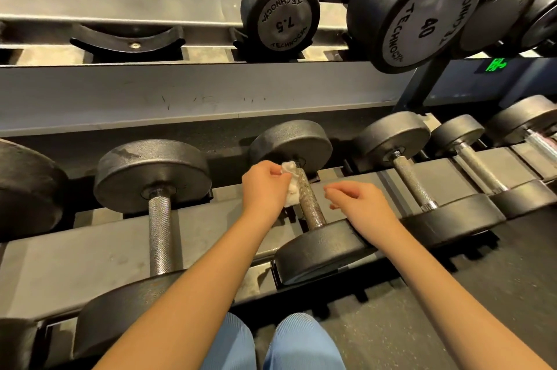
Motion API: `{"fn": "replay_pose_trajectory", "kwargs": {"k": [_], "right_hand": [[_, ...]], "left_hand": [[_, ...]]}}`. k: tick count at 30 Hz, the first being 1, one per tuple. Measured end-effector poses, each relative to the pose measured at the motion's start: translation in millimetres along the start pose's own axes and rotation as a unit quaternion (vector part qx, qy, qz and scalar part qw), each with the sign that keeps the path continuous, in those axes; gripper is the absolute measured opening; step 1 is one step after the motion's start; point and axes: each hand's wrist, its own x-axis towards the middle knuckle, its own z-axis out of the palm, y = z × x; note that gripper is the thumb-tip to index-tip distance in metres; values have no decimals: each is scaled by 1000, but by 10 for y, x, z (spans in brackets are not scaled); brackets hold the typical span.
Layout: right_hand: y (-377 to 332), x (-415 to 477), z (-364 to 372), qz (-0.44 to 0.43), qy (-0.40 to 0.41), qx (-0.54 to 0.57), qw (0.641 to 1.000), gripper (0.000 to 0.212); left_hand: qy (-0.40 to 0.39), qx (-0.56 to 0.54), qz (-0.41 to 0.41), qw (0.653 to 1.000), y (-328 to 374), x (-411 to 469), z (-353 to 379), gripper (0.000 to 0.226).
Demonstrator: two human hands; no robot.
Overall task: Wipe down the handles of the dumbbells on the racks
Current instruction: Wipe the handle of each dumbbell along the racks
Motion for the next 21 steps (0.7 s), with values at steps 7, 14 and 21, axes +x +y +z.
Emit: {"fn": "replay_pose_trajectory", "kwargs": {"k": [7,14,21], "right_hand": [[55,-9,35,1,40,-16,999,20],[54,-105,65,33,59,-58,996,40],[44,-273,81,36,76,-80,993,42]], "left_hand": [[19,15,17,1000,-25,62,216,12],[-35,16,-10,999,-154,-85,270,10],[87,-46,-33,995,-30,68,356,11]]}}
